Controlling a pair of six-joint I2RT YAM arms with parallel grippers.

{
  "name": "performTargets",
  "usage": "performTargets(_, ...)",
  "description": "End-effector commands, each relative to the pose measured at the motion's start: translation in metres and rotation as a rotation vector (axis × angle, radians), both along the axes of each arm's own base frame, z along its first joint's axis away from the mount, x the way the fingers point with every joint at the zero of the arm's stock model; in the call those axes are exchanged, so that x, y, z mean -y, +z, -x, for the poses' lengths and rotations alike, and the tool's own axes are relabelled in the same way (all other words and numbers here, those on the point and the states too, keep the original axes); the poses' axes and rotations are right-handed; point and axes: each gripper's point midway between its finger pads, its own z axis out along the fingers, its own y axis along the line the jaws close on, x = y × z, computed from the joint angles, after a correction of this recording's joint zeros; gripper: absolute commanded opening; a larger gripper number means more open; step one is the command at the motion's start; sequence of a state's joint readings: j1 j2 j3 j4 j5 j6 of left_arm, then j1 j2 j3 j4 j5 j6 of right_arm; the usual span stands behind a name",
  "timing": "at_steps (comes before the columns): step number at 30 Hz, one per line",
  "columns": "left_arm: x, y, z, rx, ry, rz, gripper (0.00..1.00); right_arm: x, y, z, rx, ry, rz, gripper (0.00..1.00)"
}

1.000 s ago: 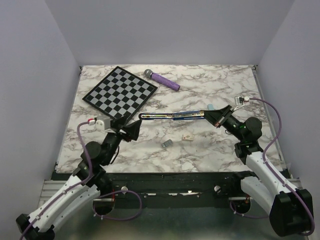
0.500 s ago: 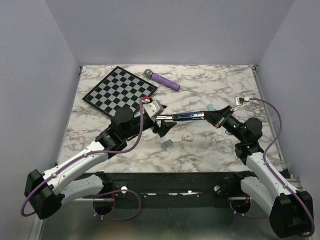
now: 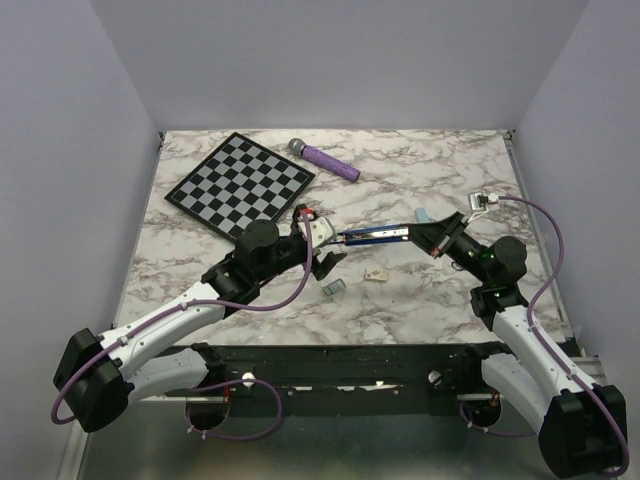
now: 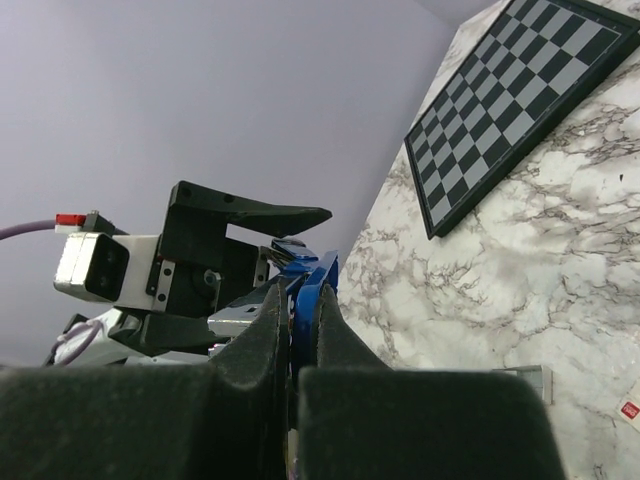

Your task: Load the staples into the stapler

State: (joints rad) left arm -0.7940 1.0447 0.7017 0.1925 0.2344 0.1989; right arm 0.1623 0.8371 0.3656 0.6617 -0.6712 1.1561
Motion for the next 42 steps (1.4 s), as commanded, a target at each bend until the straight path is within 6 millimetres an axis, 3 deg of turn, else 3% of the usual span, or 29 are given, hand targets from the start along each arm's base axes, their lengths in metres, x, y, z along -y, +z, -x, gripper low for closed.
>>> performTargets(1,-0.001,-0.003,-0.010,0.069,0.020,-0.044,0.89,-0.002,0.041,0.011,0.122,0.044,-0.058,0.01)
performTargets(10,0.005,-0.013,-0.014,0.087,0.005,-0.018,0.88,-0.004,0.043,0.017,0.118,0.075,-0.080,0.01)
performTargets(14,0.004,0.001,-0.008,0.119,-0.016,0.012,0.89,-0.003,0.039,0.015,0.116,0.062,-0.065,0.01)
performTargets(22,-0.001,0.046,0.012,0.226,-0.099,0.013,0.96,-0.005,0.034,0.013,0.124,0.068,-0.031,0.01)
performTargets(25,0.005,0.052,0.021,0.236,-0.169,-0.011,0.95,-0.005,0.033,0.013,0.126,0.072,-0.024,0.01)
performTargets(32,0.019,0.043,0.022,0.212,-0.237,-0.098,0.75,-0.006,0.033,0.012,0.124,0.078,-0.027,0.01)
performTargets(42,0.034,0.032,0.024,0.179,-0.301,-0.160,0.72,-0.006,0.031,0.012,0.117,0.082,-0.023,0.01)
